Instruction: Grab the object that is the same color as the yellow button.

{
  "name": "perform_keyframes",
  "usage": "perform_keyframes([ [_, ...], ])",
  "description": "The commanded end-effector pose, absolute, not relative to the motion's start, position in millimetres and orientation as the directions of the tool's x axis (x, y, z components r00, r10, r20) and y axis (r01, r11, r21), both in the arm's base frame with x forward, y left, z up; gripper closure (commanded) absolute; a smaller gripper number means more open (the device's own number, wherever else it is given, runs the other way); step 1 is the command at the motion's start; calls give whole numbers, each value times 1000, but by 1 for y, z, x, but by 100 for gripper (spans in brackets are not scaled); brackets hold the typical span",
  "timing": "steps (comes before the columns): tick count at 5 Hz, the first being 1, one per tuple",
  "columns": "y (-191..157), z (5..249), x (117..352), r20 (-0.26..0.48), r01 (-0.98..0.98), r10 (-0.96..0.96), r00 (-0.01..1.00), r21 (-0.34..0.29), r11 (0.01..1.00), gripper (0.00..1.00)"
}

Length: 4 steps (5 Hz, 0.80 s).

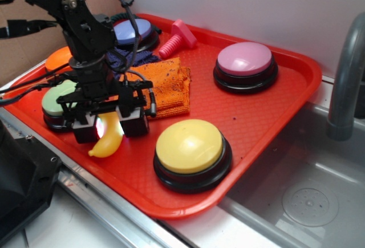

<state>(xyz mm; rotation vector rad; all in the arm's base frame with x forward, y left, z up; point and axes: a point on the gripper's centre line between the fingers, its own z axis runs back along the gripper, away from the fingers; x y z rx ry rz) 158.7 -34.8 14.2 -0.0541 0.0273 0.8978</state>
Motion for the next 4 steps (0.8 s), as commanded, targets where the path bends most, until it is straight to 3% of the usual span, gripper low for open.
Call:
perform_keyframes([
  [1, -21, 59, 178, 75, -694, 692, 718, 0, 720, 100],
  [2, -6, 93, 189, 81, -598, 594, 801, 40, 801, 100],
  [4, 16, 160, 201, 170, -423, 404, 899, 94, 901, 100],
])
